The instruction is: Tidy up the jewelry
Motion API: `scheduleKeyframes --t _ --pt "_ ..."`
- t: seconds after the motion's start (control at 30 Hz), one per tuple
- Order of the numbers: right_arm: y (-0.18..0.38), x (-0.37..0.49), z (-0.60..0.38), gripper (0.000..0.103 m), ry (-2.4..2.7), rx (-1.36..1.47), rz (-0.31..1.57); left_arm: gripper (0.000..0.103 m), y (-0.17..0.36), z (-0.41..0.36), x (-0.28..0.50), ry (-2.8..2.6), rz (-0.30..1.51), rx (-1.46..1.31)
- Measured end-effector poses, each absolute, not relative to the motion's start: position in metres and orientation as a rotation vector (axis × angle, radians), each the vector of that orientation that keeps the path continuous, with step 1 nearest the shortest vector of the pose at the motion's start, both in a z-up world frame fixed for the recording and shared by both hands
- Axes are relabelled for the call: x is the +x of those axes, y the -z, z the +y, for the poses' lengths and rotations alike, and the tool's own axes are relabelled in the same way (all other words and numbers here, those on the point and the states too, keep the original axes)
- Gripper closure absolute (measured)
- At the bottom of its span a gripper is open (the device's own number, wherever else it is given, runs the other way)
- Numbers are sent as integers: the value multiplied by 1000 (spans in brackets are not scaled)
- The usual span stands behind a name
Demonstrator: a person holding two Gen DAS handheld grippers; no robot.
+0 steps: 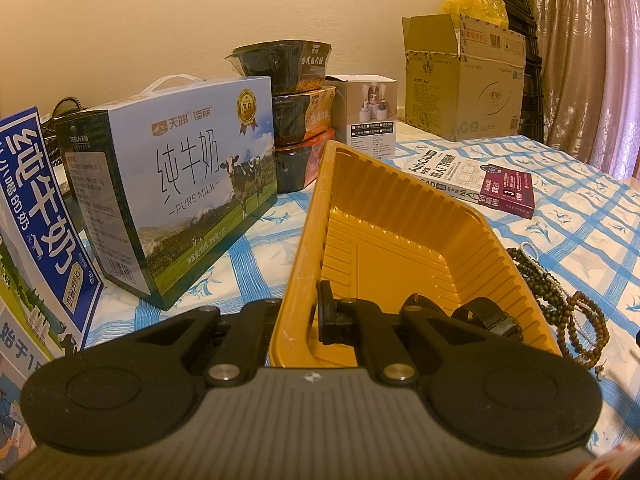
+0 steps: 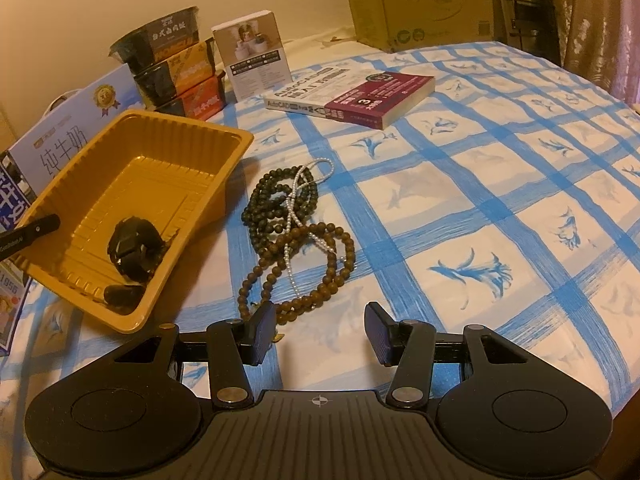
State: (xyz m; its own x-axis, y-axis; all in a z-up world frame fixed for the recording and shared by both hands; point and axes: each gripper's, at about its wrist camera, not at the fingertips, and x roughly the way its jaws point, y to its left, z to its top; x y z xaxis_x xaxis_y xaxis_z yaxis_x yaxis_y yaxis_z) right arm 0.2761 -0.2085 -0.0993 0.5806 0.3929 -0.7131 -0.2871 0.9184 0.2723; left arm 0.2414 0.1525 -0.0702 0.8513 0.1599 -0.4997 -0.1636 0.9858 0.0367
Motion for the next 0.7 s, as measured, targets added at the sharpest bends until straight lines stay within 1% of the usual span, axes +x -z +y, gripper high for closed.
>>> scheduleKeyframes --t 0.47,0.5,0.57,0.7 --pt "117 270 -181 53 -497 51 893 97 70 152 242 -170 525 -7" --pt "118 269 -179 54 -505 37 892 97 70 152 241 -170 525 -7" --pt "122 269 -175 63 -524 5 888 97 70 153 242 -171 525 -8" --pt "130 272 -168 68 -546 -50 883 97 70 152 242 -170 526 -7"
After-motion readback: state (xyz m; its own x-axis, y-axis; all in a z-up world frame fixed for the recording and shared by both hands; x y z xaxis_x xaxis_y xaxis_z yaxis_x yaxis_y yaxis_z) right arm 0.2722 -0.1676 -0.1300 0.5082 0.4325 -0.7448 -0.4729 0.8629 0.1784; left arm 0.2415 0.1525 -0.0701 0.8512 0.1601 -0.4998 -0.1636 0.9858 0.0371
